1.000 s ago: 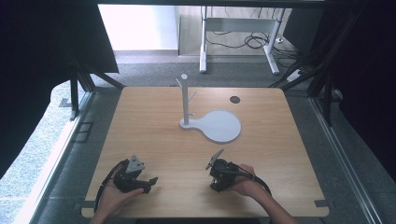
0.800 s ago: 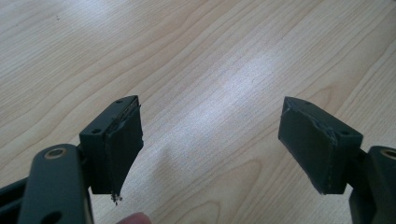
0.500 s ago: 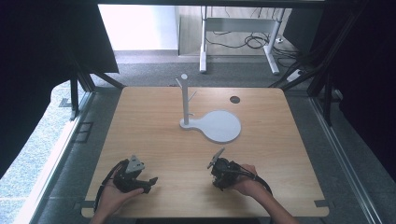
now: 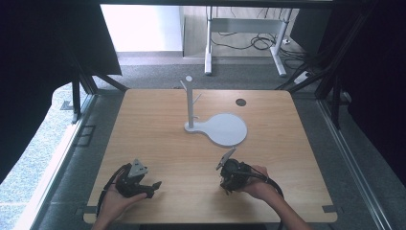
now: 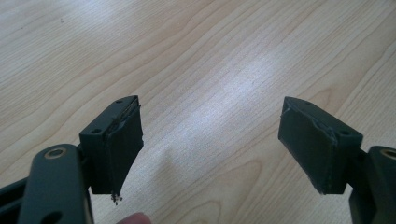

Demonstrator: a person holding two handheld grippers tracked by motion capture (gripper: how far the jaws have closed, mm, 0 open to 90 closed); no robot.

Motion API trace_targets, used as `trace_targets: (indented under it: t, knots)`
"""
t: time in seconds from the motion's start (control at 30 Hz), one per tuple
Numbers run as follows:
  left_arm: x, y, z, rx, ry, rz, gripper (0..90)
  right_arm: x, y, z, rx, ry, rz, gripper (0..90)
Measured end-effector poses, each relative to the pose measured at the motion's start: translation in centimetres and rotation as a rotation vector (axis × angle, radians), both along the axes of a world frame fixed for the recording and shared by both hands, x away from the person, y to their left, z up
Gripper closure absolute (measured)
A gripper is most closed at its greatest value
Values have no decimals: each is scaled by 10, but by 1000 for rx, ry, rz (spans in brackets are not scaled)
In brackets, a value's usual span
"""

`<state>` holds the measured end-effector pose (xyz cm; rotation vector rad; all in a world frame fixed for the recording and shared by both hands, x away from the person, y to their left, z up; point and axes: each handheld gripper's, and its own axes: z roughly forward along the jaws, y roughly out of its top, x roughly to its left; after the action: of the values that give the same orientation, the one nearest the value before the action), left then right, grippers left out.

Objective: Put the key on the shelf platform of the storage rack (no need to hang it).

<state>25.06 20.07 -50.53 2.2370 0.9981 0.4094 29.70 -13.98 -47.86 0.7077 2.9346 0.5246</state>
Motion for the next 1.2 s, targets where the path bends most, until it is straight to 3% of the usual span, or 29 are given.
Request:
trace_targets:
  t: [0.3, 1.2]
  knots:
    - [0, 1, 1, 3, -2, 0, 221, -2, -7, 23, 36, -38, 6, 672]
    - [0, 1, 0, 2, 1, 1, 221, 5, -19, 47, 46, -80, -24, 671]
